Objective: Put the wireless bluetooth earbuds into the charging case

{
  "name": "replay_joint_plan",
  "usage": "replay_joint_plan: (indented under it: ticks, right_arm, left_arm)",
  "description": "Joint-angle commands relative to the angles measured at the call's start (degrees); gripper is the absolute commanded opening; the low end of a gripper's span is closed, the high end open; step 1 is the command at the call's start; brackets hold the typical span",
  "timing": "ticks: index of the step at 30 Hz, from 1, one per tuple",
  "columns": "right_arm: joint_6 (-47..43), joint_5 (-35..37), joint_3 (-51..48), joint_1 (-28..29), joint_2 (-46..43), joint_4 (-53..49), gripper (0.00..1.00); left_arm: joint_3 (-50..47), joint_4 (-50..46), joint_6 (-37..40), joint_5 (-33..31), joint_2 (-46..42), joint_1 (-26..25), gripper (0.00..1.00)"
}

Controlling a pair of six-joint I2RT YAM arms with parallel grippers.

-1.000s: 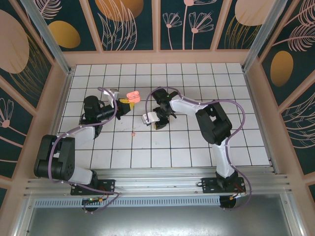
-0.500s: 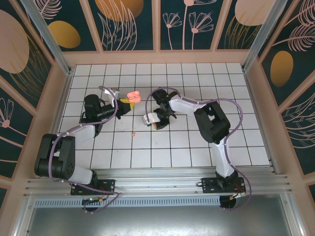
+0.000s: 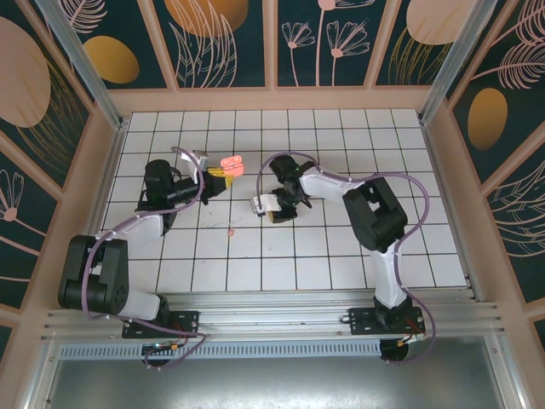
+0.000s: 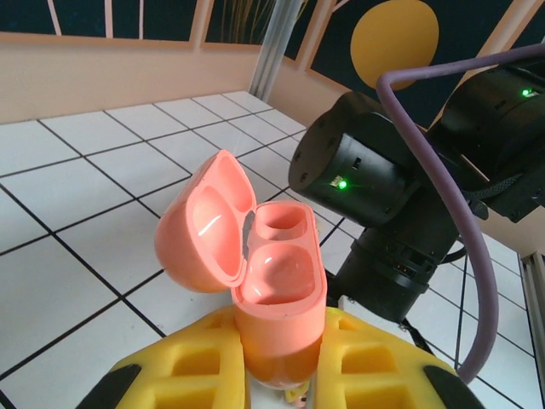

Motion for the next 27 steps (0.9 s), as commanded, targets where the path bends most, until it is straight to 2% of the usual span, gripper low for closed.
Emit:
replay_joint_plan:
  ticks: [1,8,14,20,27]
  right_arm:
    - [8.63,-1.74,-5.05,-0.71,-7.95,6.7,0.17]
    - [19.95,-5.04,-18.72,-1.7,-20.96,19.07,0.17]
    - [28.45,-6.82,-28.36,-2.11,-30.97,28.05,0.18]
    - [37.61,-6.39,-34.38,-2.49,-37.84,35.45,0.18]
    - [44.67,-6.83,-39.48,-3.73,-43.4,41.12,0.18]
  left_arm:
    - [-0.59,2.58,0.24,1.18,-1.99,0.44,0.07]
    - [0.69,-1.16,3.42,0.61,-4.32,-0.02,0.07]
    - [0.89,-3.99,6.86,-0.1,-6.03,-2.83,0.07]
    - [3.05,-4.69,8.03,-1.66,-5.02,-6.95,0.07]
    - [4.76,-4.96,8.62,-1.61,-4.1,-8.88,0.06]
